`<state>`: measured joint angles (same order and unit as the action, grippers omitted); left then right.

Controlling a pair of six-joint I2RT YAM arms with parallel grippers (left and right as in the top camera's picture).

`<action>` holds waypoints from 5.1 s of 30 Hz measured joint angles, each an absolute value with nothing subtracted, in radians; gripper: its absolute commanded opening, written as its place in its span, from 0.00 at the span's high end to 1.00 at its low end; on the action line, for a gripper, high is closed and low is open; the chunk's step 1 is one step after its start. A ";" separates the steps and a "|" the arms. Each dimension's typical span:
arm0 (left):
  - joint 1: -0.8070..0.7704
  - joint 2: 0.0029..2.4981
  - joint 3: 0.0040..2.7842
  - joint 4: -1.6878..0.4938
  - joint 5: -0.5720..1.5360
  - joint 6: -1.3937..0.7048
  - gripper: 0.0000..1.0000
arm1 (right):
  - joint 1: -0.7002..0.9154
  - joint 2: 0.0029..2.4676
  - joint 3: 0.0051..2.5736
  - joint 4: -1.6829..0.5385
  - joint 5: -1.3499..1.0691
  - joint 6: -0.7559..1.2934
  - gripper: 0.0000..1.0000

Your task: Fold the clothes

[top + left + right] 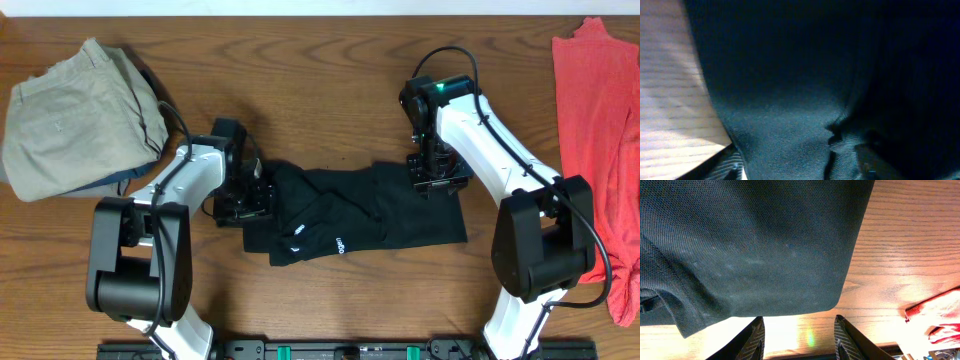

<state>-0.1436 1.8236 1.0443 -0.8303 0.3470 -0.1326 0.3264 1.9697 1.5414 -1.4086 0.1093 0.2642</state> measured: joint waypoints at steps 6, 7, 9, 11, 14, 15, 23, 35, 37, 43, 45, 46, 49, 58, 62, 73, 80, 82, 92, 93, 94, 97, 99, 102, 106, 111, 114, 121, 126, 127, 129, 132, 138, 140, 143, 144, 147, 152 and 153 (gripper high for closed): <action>-0.152 1.843 1.043 -0.826 0.365 -0.128 0.93 | 0.326 1.970 1.541 -1.409 0.110 0.265 0.58; -0.152 1.846 1.042 -0.825 0.366 -0.126 0.94 | 0.326 1.970 1.541 -1.409 0.110 0.265 0.58; -0.152 1.846 1.042 -0.823 0.366 -0.124 0.94 | 0.326 1.970 1.541 -1.409 0.110 0.265 0.59; -0.150 1.846 1.042 -0.822 0.363 -0.124 0.94 | 0.326 1.970 1.541 -1.409 0.110 0.266 0.60; -0.128 1.843 1.042 -0.838 0.351 -0.130 0.94 | 0.324 1.970 1.541 -1.409 0.112 0.268 0.61; -0.117 1.839 1.042 -0.846 0.341 -0.132 0.94 | 0.323 1.970 1.541 -1.409 0.115 0.268 0.61; 0.047 1.697 1.092 -0.934 0.274 -0.169 0.94 | 0.244 1.970 1.541 -1.414 0.154 0.270 0.62; 0.107 1.575 1.123 -0.967 0.254 -0.178 0.55 | 0.139 1.970 1.541 -1.424 0.173 0.269 0.63; 0.107 1.575 1.123 -0.971 0.255 -0.184 0.30 | 0.140 1.970 1.541 -1.424 0.173 0.269 0.63; 0.107 1.575 1.122 -0.956 0.244 -0.184 0.06 | 0.140 1.970 1.541 -1.424 0.173 0.270 0.63; 0.107 1.575 1.120 -0.927 0.238 -0.183 0.05 | 0.140 1.970 1.541 -1.424 0.173 0.269 0.63; 0.107 1.575 1.118 -0.916 0.237 -0.180 0.05 | 0.140 1.970 1.541 -1.424 0.173 0.270 0.63; 0.107 1.591 1.100 -0.876 0.274 -0.141 0.04 | 0.140 1.970 1.541 -1.424 0.173 0.270 0.63; 0.085 1.779 1.081 -0.799 0.417 -0.014 0.03 | 0.140 1.970 1.541 -1.423 0.173 0.269 0.63; 0.058 1.826 1.077 -0.778 0.417 0.004 0.03 | 0.140 1.970 1.541 -1.422 0.173 0.270 0.63; -0.016 1.863 1.100 -0.779 0.331 0.008 0.66 | 0.140 1.970 1.541 -1.422 0.173 0.270 0.63; -0.040 1.876 1.100 -0.784 0.342 0.002 0.94 | 0.140 1.970 1.541 -1.424 0.172 0.269 0.63; -0.035 1.876 1.105 -0.804 0.336 -0.011 0.94 | 0.140 1.970 1.541 -1.425 0.173 0.269 0.63; 0.041 1.818 1.211 -1.033 0.148 -0.123 0.94 | 0.110 1.970 1.540 -1.423 0.184 0.262 0.62; 0.047 1.800 1.238 -1.059 0.136 -0.130 0.94 | 0.101 1.970 1.540 -1.423 0.184 0.259 0.62; 0.049 1.781 1.268 -1.087 0.125 -0.135 0.94 | 0.089 1.970 1.540 -1.421 0.185 0.253 0.62; 0.038 1.737 1.349 -1.179 0.110 -0.157 0.94 | 0.072 1.970 1.540 -1.419 0.189 0.241 0.62; 0.012 1.718 1.396 -1.234 0.112 -0.169 0.94 | 0.063 1.970 1.540 -1.416 0.191 0.233 0.62; -0.060 1.705 1.439 -1.257 0.137 -0.192 0.94 | 0.060 1.970 1.540 -1.411 0.193 0.226 0.62; -0.198 1.704 1.449 -1.228 0.165 -0.244 0.94 | 0.060 1.970 1.540 -1.409 0.193 0.223 0.61; -0.370 1.710 1.449 -1.141 0.181 -0.318 0.93 | 0.060 1.970 1.540 -1.409 0.193 0.223 0.61; -0.472 1.724 1.449 -1.076 0.185 -0.367 0.93 | 0.060 1.970 1.539 -1.409 0.193 0.222 0.61; -0.606 1.758 1.449 -0.958 0.189 -0.438 0.92 | 0.060 1.970 1.539 -1.409 0.193 0.219 0.61; -0.626 1.785 1.449 -0.940 0.189 -0.468 0.92 | 0.060 1.970 1.538 -1.409 0.192 0.215 0.61; -0.626 1.790 1.449 -0.938 0.189 -0.472 0.92 | 0.060 1.970 1.538 -1.409 0.192 0.215 0.61; -0.627 1.797 1.449 -0.928 0.197 -0.479 0.92 | 0.060 1.970 1.538 -1.409 0.192 0.215 0.61; -0.634 1.802 1.449 -0.892 0.220 -0.489 0.74 | 0.060 1.970 1.538 -1.408 0.192 0.215 0.60; -0.683 1.803 1.449 -0.775 0.317 -0.491 0.28 | 0.060 1.970 1.538 -1.404 0.181 0.208 0.59; -0.700 1.803 1.449 -0.749 0.355 -0.479 0.26 | 0.060 1.970 1.538 -1.404 0.164 0.196 0.58; -0.707 1.803 1.449 -0.757 0.409 -0.433 0.26 | 0.060 1.970 1.537 -1.403 0.129 0.173 0.58; -0.702 1.803 1.449 -0.767 0.418 -0.417 0.27 | 0.060 1.970 1.537 -1.404 0.118 0.166 0.57; -0.649 1.795 1.449 -0.824 0.443 -0.362 0.27 | 0.061 1.970 1.537 -1.401 0.049 0.119 0.57; -0.451 1.715 1.449 -0.909 0.432 -0.316 0.27 | 0.076 1.970 1.537 -1.398 -0.179 -0.013 0.50; -0.400 1.691 1.449 -0.921 0.424 -0.313 0.27 | 0.087 1.970 1.536 -1.398 -0.243 -0.049 0.50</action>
